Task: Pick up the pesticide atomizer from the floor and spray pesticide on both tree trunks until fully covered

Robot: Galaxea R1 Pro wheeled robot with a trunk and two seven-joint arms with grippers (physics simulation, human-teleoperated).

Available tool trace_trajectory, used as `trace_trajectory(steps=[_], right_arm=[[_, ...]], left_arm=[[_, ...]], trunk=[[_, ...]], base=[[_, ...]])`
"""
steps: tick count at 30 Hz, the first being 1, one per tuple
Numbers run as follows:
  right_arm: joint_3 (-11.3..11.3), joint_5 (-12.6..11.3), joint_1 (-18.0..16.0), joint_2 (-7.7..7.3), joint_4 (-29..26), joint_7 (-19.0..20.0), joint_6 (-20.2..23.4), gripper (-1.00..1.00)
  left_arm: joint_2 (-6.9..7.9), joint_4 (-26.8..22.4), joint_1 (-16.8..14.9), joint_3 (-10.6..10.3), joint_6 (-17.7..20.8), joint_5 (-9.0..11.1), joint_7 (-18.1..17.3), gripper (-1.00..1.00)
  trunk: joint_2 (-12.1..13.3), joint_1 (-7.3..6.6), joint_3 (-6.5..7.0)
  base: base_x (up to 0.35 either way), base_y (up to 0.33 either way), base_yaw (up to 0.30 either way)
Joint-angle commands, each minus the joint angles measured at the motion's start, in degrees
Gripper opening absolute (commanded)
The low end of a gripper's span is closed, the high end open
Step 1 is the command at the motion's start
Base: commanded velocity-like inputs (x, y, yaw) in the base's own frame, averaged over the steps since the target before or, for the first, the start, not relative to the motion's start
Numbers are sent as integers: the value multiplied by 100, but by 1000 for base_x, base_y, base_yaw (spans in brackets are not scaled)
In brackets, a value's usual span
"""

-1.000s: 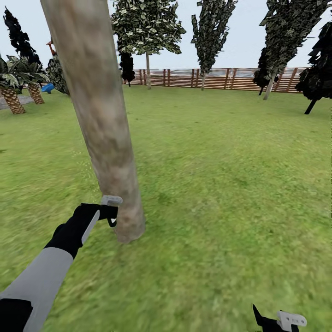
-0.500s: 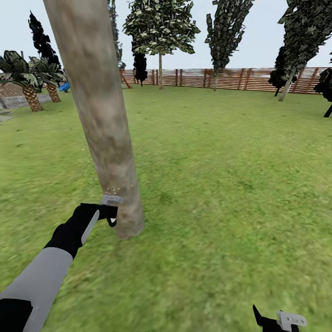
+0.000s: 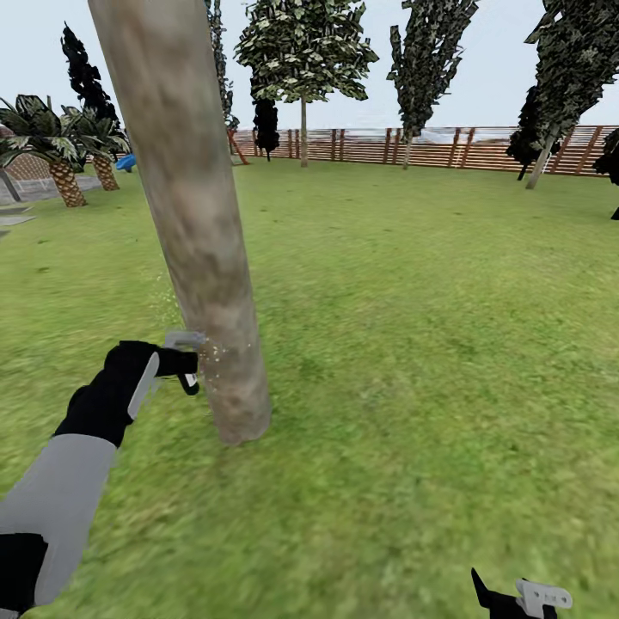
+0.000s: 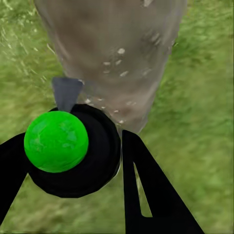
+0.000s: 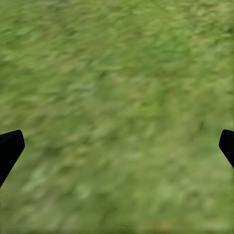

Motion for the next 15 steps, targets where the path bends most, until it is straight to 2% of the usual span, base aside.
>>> trace_trajectory(steps=[1,4,9,10,14,15], right_arm=[[0,0,-1,0,0,0,0,100],[0,0,-2,0,0,0,0,100],[0,0,1,0,0,0,0,100],[0,0,0,0,0,0,0,100],[0,0,-2,0,0,0,0,100],[0,0,-3,0,0,0,0,100]], left_arm=[[60,-93,1,85,59,61,-8,-100],[43,-232,7,115,196,54,-12,-100],[-361,-438,0,-123,341,28,1,-100],[-445,-591,-2,-188,467,20,4,-100],[-373,-885,-33,-175,610,12,5,-100],[-100,-923,-145,-120,626,40,5,-100]], trunk=[[0,0,0],[0,0,0],[0,0,0],[0,0,0],[0,0,0],[0,0,0]], base=[[0,0,0],[0,0,0],[0,0,0],[0,0,0],[0,0,0],[0,0,0]])
